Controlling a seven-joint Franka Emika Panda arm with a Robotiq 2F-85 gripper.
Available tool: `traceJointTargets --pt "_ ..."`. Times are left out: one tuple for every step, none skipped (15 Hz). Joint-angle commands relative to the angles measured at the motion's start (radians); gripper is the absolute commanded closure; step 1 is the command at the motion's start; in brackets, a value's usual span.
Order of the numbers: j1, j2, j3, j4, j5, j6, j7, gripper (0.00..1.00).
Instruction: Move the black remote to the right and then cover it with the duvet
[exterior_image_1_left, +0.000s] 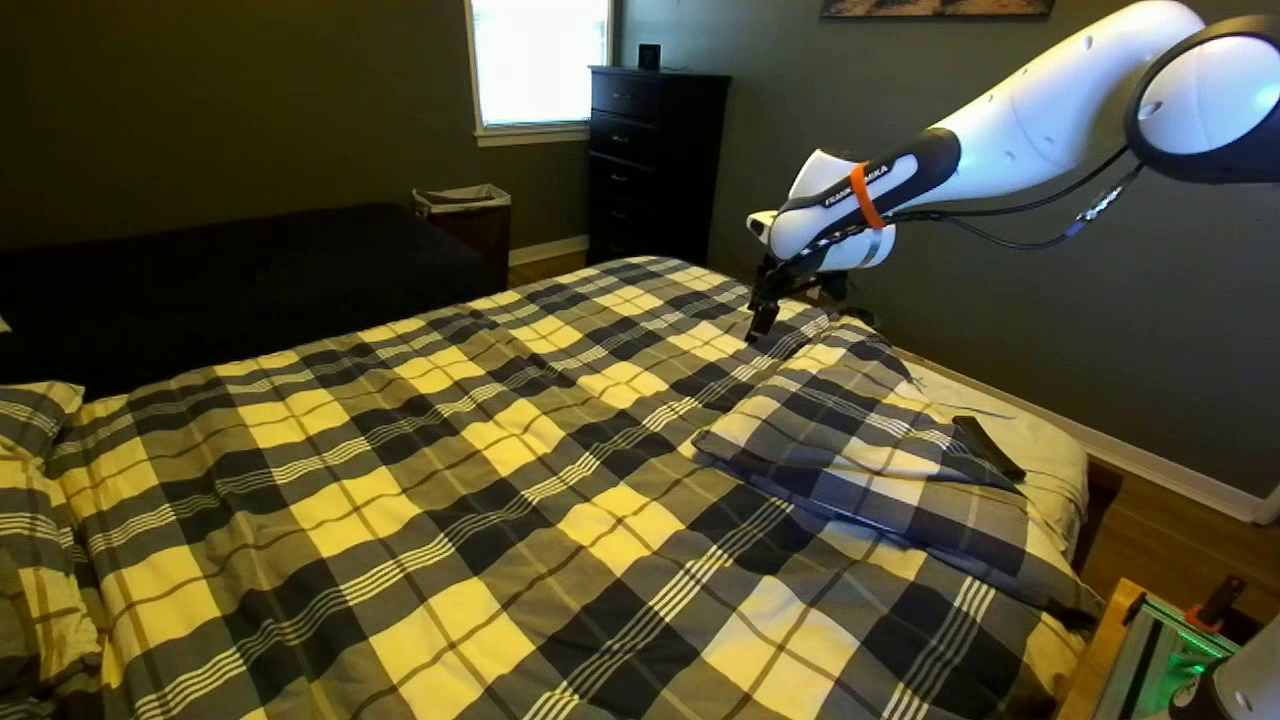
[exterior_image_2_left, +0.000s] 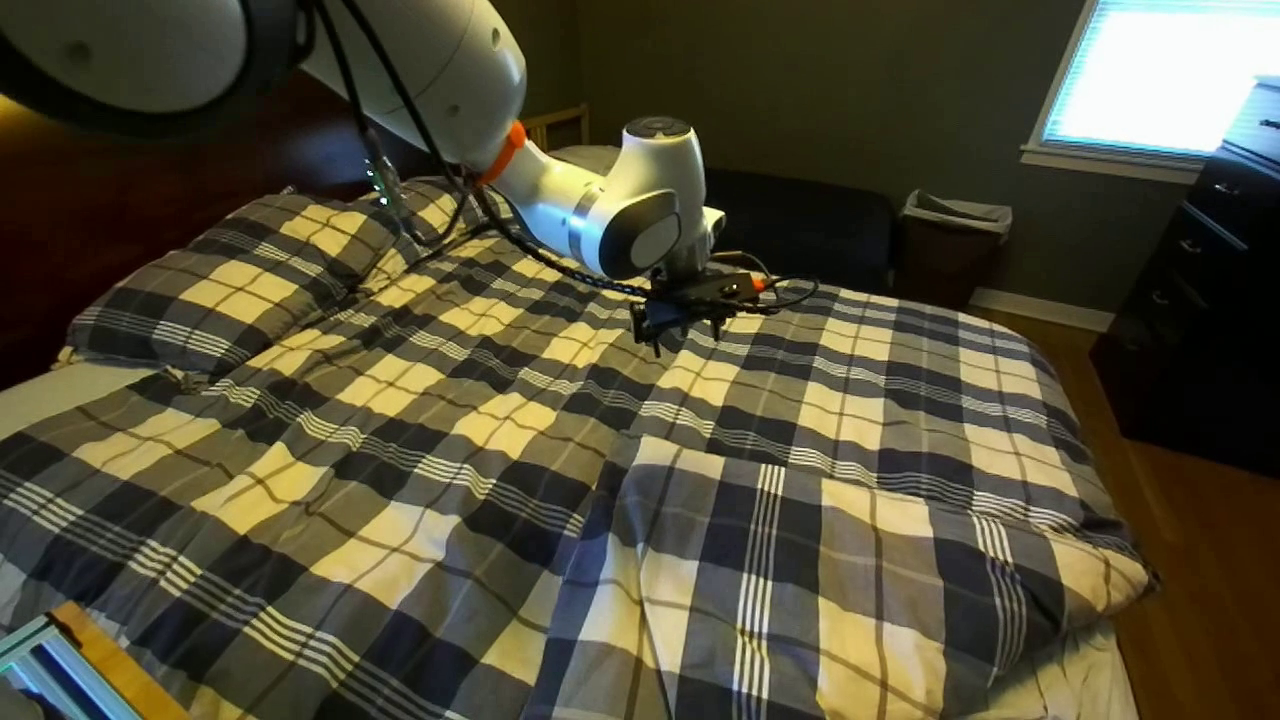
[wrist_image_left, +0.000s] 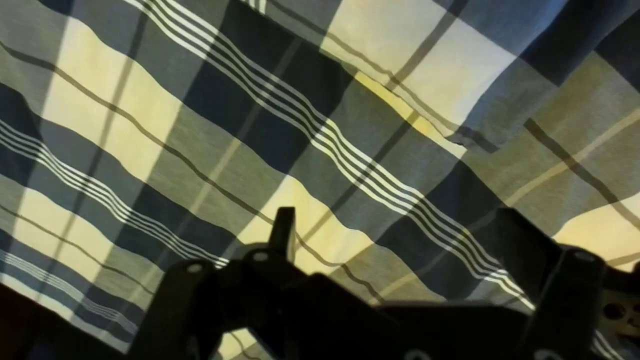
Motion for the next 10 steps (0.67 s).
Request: traceJointTargets --pt "0.006 0.143 0.028 0.195 0.017 -0.167 -0.167 0.0" --pt "0.011 0.172 0.028 0.231 0.017 -0.214 -0.207 0.0" --pt "0.012 0.197 0.033 0.263 0.023 -0.259 -0.252 0.0" --pt "0.015 0.222 0.033 0.291 0.024 -0.305 -0.291 0.0" --pt "0.02 0.239 0.03 0.312 0.023 -0.351 -0.328 0.0" --pt "0.025 0.259 0.027 0.333 0.022 -0.394 -0.364 0.0" --pt "0.032 0.266 0.022 0.345 0.018 -0.444 -0.396 0.0" --pt "0.041 0.283 0.015 0.359 0.011 -0.485 -0.427 0.0" --pt "0.049 0.292 0.007 0.367 0.004 -0.532 -0.454 0.0" --pt "0.059 0.296 -0.004 0.373 -0.004 -0.575 -0.471 0.0"
